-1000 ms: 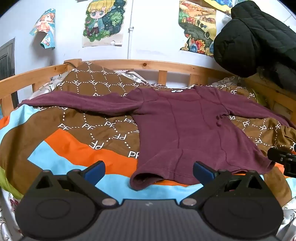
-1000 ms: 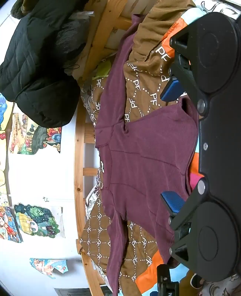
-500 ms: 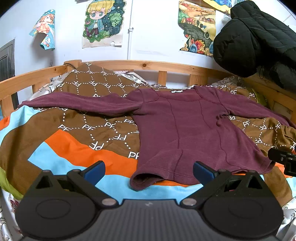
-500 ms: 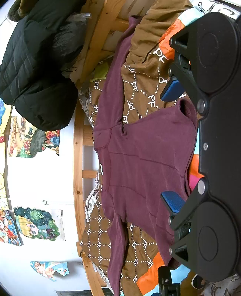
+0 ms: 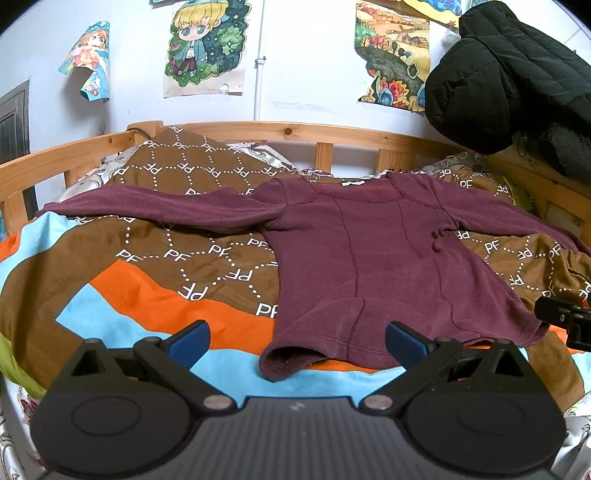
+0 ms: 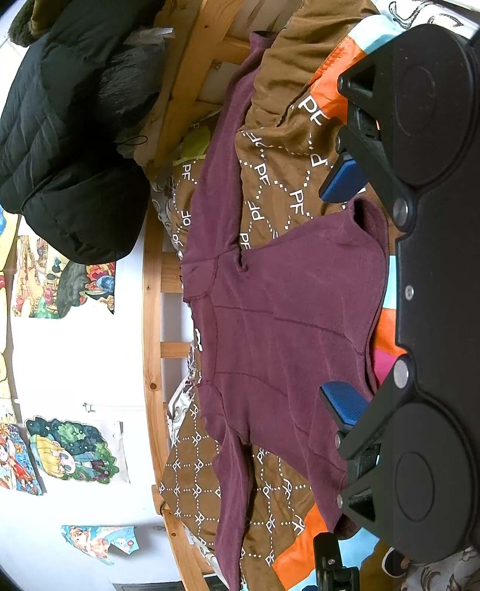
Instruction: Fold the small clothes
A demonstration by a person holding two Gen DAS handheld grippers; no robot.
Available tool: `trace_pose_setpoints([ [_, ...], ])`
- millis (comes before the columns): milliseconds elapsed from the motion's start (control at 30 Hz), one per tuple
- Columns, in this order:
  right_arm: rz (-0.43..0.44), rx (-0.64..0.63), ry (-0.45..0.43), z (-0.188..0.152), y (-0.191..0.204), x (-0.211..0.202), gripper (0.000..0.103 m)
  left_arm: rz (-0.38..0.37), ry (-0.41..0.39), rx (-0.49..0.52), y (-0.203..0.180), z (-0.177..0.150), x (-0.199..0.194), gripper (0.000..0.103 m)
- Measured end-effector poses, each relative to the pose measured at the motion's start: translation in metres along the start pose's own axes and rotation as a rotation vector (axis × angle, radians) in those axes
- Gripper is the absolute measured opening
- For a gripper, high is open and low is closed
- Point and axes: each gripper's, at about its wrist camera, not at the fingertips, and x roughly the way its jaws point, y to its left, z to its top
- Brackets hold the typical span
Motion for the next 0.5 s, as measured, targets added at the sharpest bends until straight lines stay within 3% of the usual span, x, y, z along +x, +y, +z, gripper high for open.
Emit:
trace_pose_setpoints([
  [500,-0.003,0.008,0.005,-0.0002,-0.0022,0.0007,0.103,0.0,-0.001,-0.001,-0.0001,0.0004,-0.0002,0.102],
])
